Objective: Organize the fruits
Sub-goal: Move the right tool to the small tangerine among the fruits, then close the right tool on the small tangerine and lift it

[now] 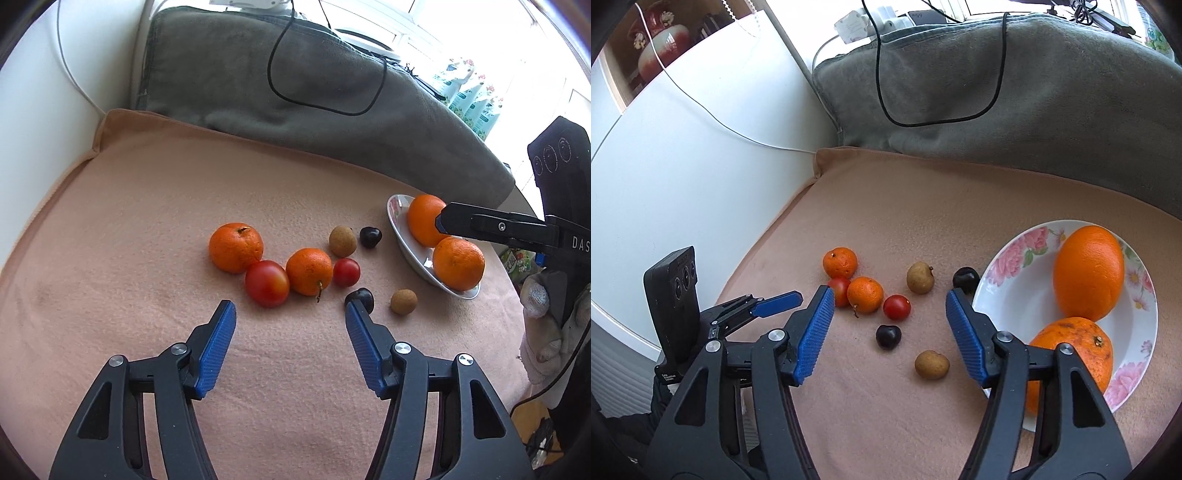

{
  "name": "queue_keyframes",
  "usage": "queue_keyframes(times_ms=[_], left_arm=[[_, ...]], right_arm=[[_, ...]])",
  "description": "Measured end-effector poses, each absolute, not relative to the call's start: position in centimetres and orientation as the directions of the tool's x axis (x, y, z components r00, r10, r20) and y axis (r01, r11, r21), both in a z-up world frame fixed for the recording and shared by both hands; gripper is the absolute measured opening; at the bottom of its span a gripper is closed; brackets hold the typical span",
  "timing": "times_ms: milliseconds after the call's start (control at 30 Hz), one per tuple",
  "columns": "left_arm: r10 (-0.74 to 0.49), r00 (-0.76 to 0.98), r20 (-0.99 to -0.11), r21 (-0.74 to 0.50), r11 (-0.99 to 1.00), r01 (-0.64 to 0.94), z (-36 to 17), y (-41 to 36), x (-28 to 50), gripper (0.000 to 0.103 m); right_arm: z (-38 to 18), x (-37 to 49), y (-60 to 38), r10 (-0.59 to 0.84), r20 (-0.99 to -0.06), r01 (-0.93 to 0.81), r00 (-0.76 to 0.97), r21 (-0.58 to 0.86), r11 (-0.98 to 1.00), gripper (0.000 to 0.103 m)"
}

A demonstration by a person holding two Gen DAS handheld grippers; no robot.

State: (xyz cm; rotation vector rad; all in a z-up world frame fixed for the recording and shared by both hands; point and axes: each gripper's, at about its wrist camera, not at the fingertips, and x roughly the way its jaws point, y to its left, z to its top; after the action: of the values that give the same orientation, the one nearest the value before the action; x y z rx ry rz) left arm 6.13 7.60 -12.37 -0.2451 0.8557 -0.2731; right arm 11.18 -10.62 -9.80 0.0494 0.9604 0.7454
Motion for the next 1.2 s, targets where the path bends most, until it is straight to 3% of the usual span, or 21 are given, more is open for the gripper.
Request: queue_keyframes(times_ms=[267, 333, 533, 1200], left_arm=[[-0.336, 0.611, -0.717, -0.317, 0.938, 0.143, -13.0, 8.2, 6.9, 0.054], [-0.343, 0.605, -0.719, -0.321, 0.935, 0.149, -13.1, 8.2, 7.1, 0.048], [-0.344, 0.591, -0.73, -0.315, 0.936, 0.156, -13.6, 8.1, 7.7, 0.047], [-0.349, 0.563, -0.749, -0.311, 0.936, 0.166, -14.6, 8.2, 9.7, 0.043]], right_arm=[[-11.5, 12.0, -7.2, 0.589, -0.768, -0.591, 0.252, 0.36, 0.722, 0.054], [-12.0, 12.3, -6.3, 0.583, -0.779, -0.606, 0.23, 0.354, 0.712, 0.05], [-13.7, 13.4, -4.2, 0.559, -0.81, -0.624, 0.176, 0.347, 0.7, 0.045], [-16.0, 15.3, -1.7, 0.547, -0.831, -0.637, 0.103, 0.367, 0.678, 0.043]])
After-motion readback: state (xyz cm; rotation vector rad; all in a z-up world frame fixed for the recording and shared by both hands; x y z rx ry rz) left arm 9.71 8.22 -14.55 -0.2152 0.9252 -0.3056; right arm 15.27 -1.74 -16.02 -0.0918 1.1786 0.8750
